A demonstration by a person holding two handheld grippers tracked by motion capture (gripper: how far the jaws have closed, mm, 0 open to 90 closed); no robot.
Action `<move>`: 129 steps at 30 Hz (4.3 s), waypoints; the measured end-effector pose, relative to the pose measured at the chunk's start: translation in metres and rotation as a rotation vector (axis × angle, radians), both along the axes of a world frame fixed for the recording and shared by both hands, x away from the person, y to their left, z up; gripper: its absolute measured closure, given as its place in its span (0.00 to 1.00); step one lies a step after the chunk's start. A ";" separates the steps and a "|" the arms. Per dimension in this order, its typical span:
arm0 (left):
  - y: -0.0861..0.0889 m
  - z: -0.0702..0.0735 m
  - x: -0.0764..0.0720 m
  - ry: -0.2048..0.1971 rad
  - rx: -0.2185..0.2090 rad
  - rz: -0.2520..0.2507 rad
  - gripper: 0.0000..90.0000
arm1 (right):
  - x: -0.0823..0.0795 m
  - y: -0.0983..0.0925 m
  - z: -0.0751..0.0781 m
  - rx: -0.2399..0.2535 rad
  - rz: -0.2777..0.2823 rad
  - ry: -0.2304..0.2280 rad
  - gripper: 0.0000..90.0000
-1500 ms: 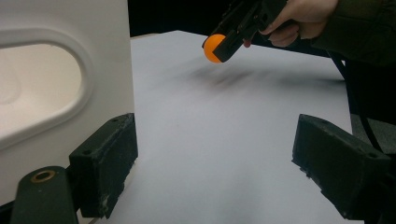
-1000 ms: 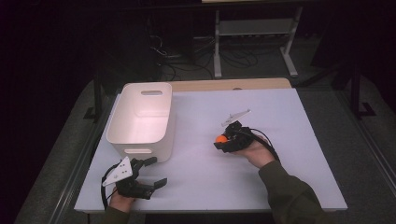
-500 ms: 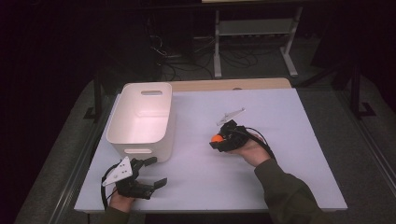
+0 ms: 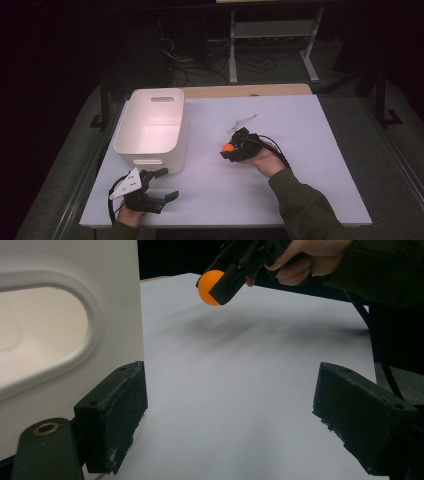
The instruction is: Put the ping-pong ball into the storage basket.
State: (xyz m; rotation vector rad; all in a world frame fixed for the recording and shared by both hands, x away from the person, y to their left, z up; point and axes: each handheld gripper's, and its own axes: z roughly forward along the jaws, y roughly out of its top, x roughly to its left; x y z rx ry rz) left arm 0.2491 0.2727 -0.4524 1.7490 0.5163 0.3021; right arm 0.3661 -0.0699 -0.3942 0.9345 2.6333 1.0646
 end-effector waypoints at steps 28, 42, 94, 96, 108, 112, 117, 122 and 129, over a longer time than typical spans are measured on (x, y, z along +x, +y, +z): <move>0.000 0.000 0.000 -0.001 -0.002 -0.001 0.16 | 0.002 0.024 0.009 0.000 0.044 -0.013 0.55; 0.000 0.000 0.000 -0.001 -0.006 0.000 0.16 | 0.004 0.038 0.014 0.000 0.068 -0.021 0.55; 0.000 0.000 0.000 -0.004 -0.007 -0.001 0.16 | 0.015 0.070 0.057 0.010 0.126 -0.074 0.55; 0.000 0.000 0.000 -0.005 -0.007 -0.001 0.16 | 0.015 0.070 0.058 0.014 0.129 -0.075 0.55; 0.000 0.000 0.000 -0.007 -0.004 -0.002 0.16 | 0.017 0.076 0.076 0.039 0.144 -0.085 0.55; 0.000 0.000 0.000 -0.007 -0.005 -0.001 0.16 | 0.017 0.079 0.080 0.042 0.148 -0.089 0.55; 0.000 0.000 0.000 -0.009 -0.004 -0.001 0.16 | 0.019 0.081 0.085 0.048 0.153 -0.091 0.55; 0.000 0.000 -0.001 -0.009 -0.005 -0.001 0.16 | 0.020 0.084 0.090 0.047 0.155 -0.097 0.55; 0.000 0.000 -0.001 -0.009 -0.006 -0.001 0.16 | 0.022 0.088 0.098 0.053 0.161 -0.105 0.55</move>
